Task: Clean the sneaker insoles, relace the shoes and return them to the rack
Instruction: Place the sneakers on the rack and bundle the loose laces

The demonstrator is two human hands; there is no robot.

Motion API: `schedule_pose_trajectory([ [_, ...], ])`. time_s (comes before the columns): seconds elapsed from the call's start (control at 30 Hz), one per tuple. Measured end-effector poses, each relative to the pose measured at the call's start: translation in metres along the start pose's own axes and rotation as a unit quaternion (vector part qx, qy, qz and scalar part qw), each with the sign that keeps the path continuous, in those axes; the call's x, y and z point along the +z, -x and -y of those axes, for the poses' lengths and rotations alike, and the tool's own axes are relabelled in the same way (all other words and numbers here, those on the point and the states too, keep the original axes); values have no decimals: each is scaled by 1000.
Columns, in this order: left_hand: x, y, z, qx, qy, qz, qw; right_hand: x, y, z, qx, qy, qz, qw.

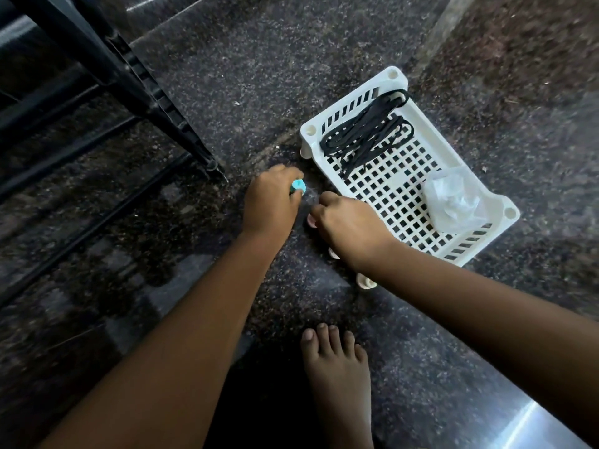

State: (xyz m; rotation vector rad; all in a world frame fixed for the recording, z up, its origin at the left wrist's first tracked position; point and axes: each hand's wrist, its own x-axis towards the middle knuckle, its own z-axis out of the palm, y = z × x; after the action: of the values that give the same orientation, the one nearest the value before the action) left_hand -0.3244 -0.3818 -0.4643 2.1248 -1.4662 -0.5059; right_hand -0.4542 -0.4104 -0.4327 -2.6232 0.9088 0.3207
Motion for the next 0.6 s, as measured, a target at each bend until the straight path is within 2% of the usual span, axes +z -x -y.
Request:
schedule_pose_trajectory([
  [0.13, -7, 13, -4, -32, 49, -65, 996, -19, 22, -7, 14, -91, -97, 991],
  [0.23, -14, 26, -20, -48, 92, -130, 986, -43, 45, -20, 41, -137, -193, 971],
  [0.33, -19, 34, -41, -69, 115, -169, 976, -65, 61, -42, 80, -173, -254, 948],
  [0.5, -11, 30, -82, -113, 86, -166, 976, -63, 55, -86, 128, -128, -275, 944],
  [0.6, 3, 24, -94, -100, 46, -133, 985, -54, 44, -104, 136, -113, -267, 947],
])
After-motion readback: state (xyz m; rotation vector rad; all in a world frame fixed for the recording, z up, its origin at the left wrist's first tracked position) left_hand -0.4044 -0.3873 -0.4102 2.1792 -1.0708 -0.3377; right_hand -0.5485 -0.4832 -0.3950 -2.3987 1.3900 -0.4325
